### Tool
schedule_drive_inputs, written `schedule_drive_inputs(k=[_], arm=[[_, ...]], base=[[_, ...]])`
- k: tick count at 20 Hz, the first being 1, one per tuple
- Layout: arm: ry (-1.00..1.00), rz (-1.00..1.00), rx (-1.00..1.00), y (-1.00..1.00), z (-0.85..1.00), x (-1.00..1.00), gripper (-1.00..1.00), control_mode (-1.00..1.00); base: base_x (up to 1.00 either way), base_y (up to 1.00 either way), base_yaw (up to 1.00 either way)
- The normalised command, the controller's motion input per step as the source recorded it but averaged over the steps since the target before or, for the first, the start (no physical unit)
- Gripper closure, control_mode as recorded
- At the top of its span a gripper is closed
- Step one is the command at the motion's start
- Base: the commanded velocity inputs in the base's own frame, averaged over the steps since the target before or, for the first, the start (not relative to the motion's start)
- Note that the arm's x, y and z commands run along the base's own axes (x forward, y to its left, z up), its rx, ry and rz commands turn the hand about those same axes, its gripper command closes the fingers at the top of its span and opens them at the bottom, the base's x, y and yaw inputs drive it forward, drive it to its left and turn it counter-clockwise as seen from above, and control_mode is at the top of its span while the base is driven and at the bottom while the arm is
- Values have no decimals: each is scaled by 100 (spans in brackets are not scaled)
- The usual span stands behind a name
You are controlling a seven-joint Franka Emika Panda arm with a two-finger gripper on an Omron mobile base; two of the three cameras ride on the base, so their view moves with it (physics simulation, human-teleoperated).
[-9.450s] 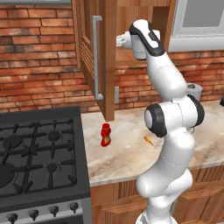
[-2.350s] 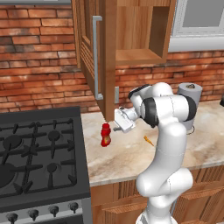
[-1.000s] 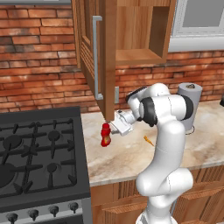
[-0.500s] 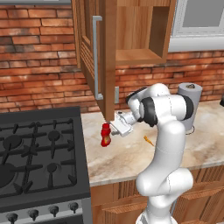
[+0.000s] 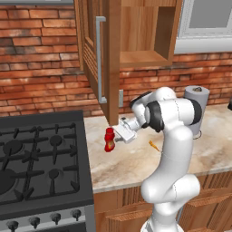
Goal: There are various items on the counter. Only move the condiments/shakers into the cabinet.
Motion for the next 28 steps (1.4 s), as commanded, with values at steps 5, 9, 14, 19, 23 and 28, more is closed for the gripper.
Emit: schedule_drive_inputs(k=[5,9,14,19,23,28], arm=[[1,0,0,10,0,-1,-100,-100],[1,0,0,10,0,0,100,-100],[1,0,0,5,0,0,100,-100],[0,-1,0,-1,5,-18,100,-100],[-6,-8,0,-22,47,-54,100,-100],[-12,-22,0,-26,72,-57,100,-100]], base=[[0,0,0],[0,0,0],[0,0,0],[0,0,0],[0,0,0],[0,0,0]])
